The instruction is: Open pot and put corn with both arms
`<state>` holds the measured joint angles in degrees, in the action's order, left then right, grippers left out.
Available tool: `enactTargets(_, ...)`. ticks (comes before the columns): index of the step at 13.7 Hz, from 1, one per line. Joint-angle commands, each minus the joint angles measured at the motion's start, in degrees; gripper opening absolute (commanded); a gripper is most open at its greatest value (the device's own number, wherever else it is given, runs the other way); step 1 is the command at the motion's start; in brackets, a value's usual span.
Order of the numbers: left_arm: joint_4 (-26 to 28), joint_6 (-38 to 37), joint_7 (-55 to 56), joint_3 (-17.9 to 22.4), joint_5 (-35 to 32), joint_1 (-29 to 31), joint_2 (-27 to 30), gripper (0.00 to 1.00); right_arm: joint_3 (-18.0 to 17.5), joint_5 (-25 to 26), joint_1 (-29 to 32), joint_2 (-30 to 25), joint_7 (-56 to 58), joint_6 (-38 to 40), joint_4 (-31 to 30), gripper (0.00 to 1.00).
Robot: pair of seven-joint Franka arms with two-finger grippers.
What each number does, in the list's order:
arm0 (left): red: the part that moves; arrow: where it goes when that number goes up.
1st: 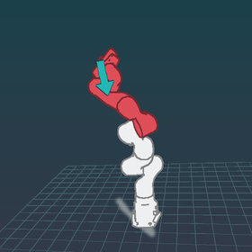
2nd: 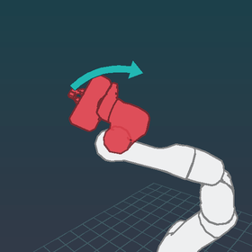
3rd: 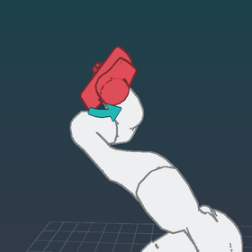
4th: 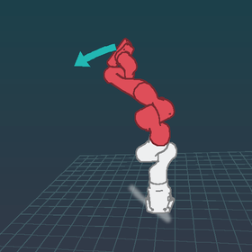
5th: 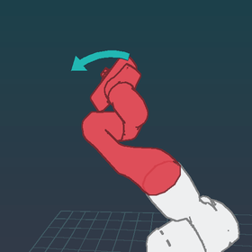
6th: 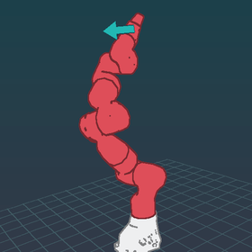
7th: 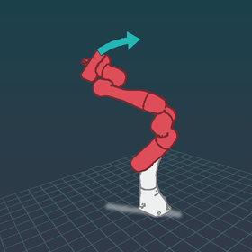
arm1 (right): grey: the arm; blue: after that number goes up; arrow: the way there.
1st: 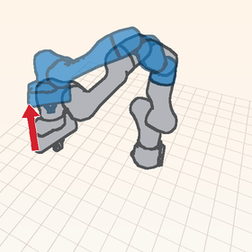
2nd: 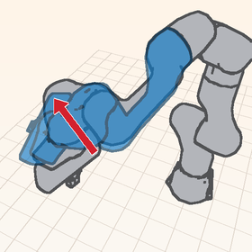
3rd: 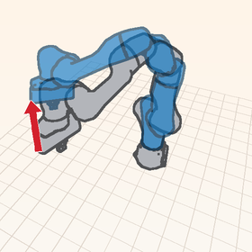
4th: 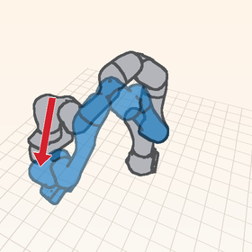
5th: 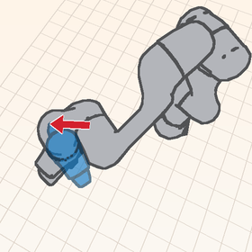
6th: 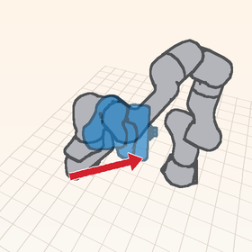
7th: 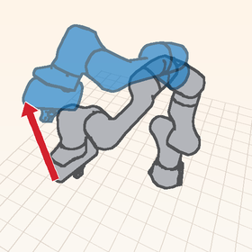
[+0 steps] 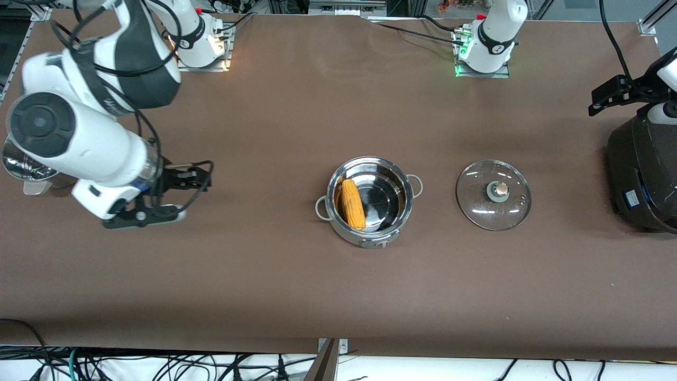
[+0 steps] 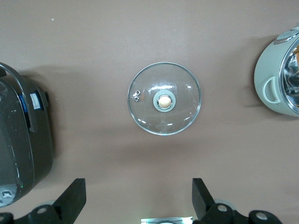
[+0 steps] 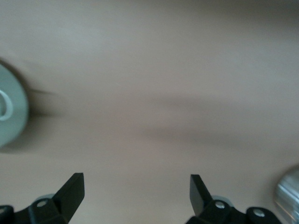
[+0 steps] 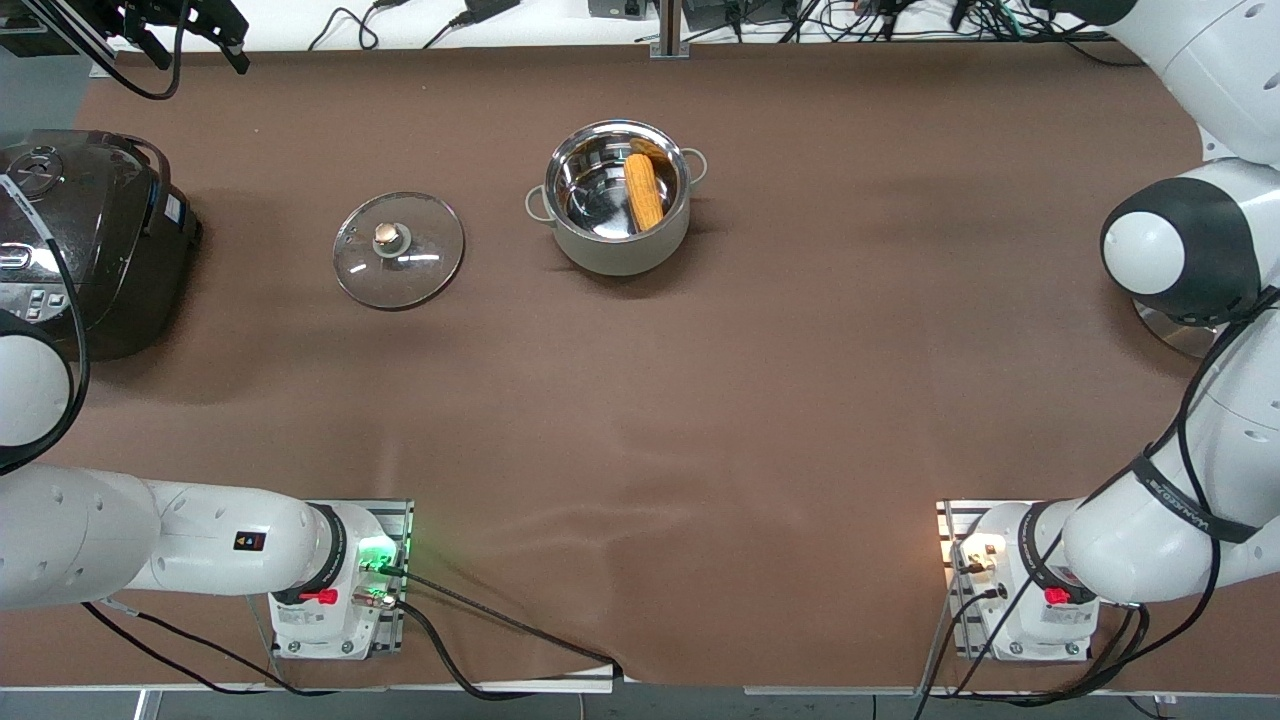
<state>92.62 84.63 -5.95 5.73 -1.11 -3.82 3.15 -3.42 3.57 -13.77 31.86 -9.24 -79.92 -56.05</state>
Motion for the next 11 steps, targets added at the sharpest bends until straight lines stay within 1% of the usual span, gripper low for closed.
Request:
enactTargets(1,-2.1,-1.5,-0.3,-0.2,-0.6,0.2,-0.9,1.0,4.2,0.2,0.6,-2.8,6.1,4.1,-2.6,1.0)
enactTargets(2,-2.1,-1.5,-0.3,0.0,-0.6,0.2,-0.9,1.0,4.2,0.0,2.4,-4.6,7.8,3.9,-5.3,1.0)
enactTargets(3,-2.1,-1.5,-0.3,0.0,-0.6,0.2,-0.9,1.0,3.8,-1.4,5.8,-7.5,8.4,2.6,-8.8,1.0)
enactTargets(4,-2.1,-1.5,-0.3,0.0,-0.6,0.2,-0.9,1.0,3.7,-3.8,8.7,-10.2,8.5,-0.1,-13.3,1.0)
enactTargets(6,-2.1,-1.5,-0.3,0.0,-0.6,0.2,-0.9,1.0,3.7,-4.0,10.8,-15.8,8.3,-5.1,-22.9,1.0)
enactTargets(7,-2.1,-1.5,-0.2,-0.2,-0.6,0.2,-0.8,1.0,3.7,-3.9,11.5,-18.2,8.2,-6.2,-25.7,1.0)
enactTargets(10,-2.0,-1.6,-0.3,0.0,-0.6,0.3,-0.8,1.0,3.6,-4.5,15.7,-24.1,8.8,-6.4,-29.6,1.0)
enactTargets(11,-2.1,-1.6,-0.3,0.0,-0.6,0.2,-0.8,1.0,3.6,-5.1,17.3,-26.5,8.7,-6.4,-32.5,1.0)
